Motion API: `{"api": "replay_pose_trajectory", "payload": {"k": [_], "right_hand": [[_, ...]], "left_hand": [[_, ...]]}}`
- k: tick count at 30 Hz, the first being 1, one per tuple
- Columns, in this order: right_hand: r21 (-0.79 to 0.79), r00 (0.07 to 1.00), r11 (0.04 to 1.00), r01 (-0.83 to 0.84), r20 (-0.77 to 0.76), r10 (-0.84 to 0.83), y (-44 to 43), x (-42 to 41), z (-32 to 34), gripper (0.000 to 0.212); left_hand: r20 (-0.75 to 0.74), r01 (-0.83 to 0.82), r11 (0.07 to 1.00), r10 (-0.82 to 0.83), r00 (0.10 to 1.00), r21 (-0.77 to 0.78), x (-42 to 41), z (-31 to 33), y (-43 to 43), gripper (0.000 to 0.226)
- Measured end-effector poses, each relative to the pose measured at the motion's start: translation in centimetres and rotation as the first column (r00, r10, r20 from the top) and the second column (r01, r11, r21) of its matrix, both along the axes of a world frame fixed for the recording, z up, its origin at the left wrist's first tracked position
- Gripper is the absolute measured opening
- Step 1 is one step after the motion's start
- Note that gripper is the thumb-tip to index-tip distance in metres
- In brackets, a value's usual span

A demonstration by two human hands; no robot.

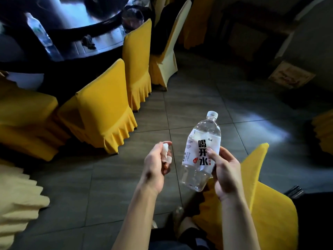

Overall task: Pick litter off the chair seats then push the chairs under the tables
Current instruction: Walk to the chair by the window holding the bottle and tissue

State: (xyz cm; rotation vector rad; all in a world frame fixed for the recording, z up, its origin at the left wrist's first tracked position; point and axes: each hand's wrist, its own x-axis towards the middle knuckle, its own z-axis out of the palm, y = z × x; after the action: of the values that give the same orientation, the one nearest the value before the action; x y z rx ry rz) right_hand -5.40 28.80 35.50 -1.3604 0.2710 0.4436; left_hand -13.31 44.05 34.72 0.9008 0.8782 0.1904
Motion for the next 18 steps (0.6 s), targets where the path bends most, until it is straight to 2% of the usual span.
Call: {"api": "replay_pose_trajectory", "payload": {"k": [4, 9, 15, 18], "right_hand": [[0.013, 0.999, 0.999, 0.039, -0.039, -0.039, 2.1, 4.5, -1.4, 0.015], [0.050, 1.000, 0.999, 0.018, -0.025, -0.017, 5.5, 13.5, -2.4, 0.014], [0.068, 1.000, 0.998, 0.006, 0.025, -0.008, 7.3, 26.1, -1.0, 0.012], [0.068, 0.999, 0.998, 0.004, 0.046, -0.007, 6.7, 31.7, 0.4, 0.013]], "left_hand": [[-0.010, 0.072, 0.995, -0.072, 0.997, 0.066, 3.7, -0.9, 2.1, 0.011], [0.057, 0.043, 0.991, -0.051, 0.997, 0.130, 11.5, -1.2, 4.7, 0.018], [0.138, -0.064, 0.994, 0.051, 0.989, 0.089, 24.5, 0.2, 7.1, 0.036], [0.162, -0.070, 0.991, 0.051, 0.985, 0.114, 30.0, 1.3, 7.1, 0.027]]}}
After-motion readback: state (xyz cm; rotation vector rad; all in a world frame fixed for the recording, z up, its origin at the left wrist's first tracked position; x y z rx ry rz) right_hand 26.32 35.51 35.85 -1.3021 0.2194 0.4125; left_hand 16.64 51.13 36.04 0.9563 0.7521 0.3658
